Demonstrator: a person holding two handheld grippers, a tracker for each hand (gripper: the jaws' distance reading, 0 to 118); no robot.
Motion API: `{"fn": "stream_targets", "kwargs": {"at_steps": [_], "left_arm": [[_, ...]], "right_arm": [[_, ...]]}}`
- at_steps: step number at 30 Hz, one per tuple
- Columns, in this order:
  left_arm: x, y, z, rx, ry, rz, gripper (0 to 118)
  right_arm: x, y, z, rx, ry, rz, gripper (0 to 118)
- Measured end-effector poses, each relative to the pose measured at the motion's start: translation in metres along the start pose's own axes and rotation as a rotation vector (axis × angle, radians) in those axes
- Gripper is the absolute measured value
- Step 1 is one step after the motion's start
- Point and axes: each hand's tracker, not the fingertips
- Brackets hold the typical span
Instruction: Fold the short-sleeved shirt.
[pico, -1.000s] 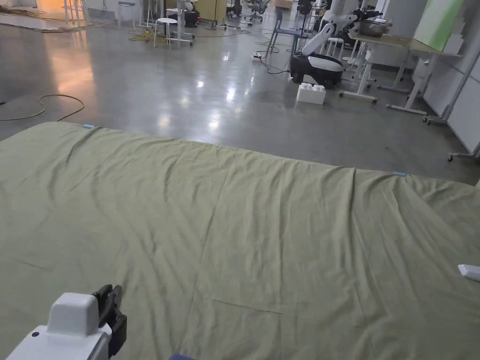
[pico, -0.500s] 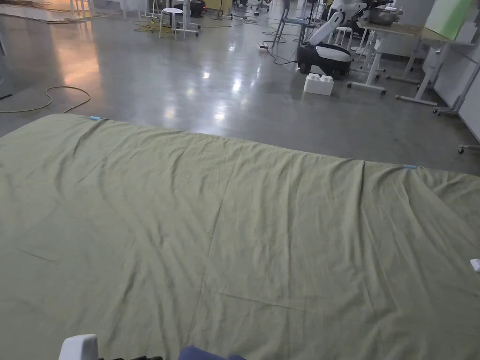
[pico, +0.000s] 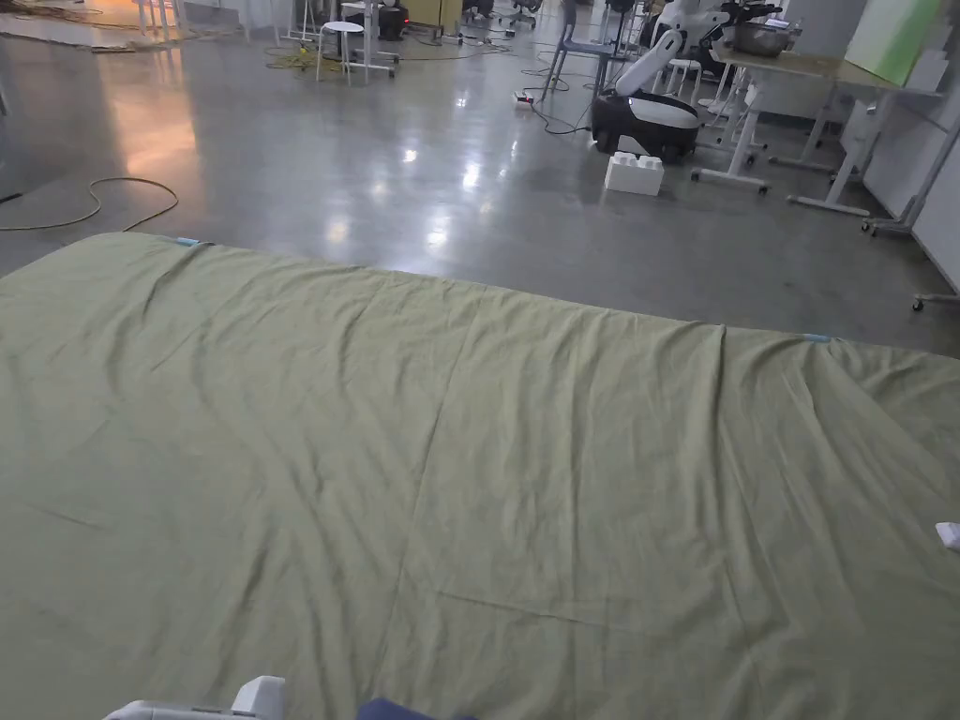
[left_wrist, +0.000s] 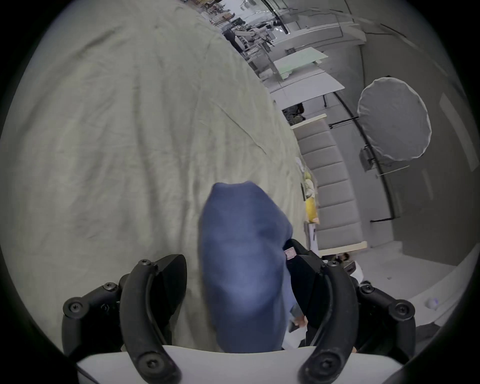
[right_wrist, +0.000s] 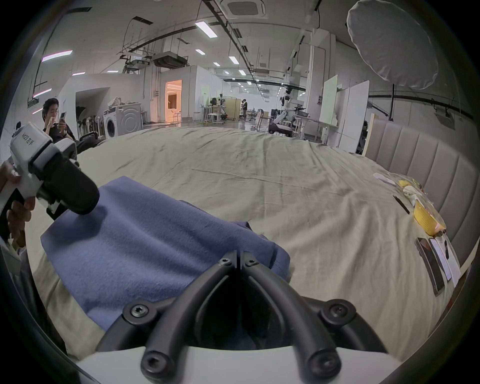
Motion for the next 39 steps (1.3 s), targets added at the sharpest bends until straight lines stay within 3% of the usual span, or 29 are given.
{"fn": "stream_targets", "kwargs": {"at_steps": [4, 5, 7, 12, 18, 23, 29, 39], "left_arm": [[0.004, -0.002, -0.015, -0.051, -0.030, -0.017, 82], [0.004, -0.003, -0.017, -0.052, -0.034, -0.017, 75], [0.001, -0.005, -0.024, -0.059, -0.024, 0.008, 44], [-0.014, -0.013, -0.021, -0.027, -0.086, 0.106, 25], [-0.004, -0.034, -0.008, 0.056, -0.116, 0.098, 24], [0.003, -0.040, 0.012, 0.099, -0.154, 0.085, 23], [-0.005, -0.020, 0.072, 0.198, -0.195, 0.117, 23], [-0.006, 0.026, 0.214, 0.260, 0.022, 0.079, 23]], "right_arm": [[0.000, 0.000, 0.000, 0.002, 0.001, -0.001, 3], [0.000, 0.000, 0.000, 0.002, 0.002, -0.002, 3], [0.001, -0.001, 0.000, 0.002, 0.005, -0.006, 3], [0.003, -0.001, 0.000, 0.002, 0.021, -0.006, 3], [0.002, -0.002, 0.000, 0.007, 0.028, 0.005, 3], [0.013, 0.020, 0.008, 0.016, 0.060, -0.040, 3], [0.050, 0.074, 0.014, 0.136, 0.019, -0.021, 3], [0.113, 0.149, 0.025, 0.281, -0.095, -0.040, 3]]}}
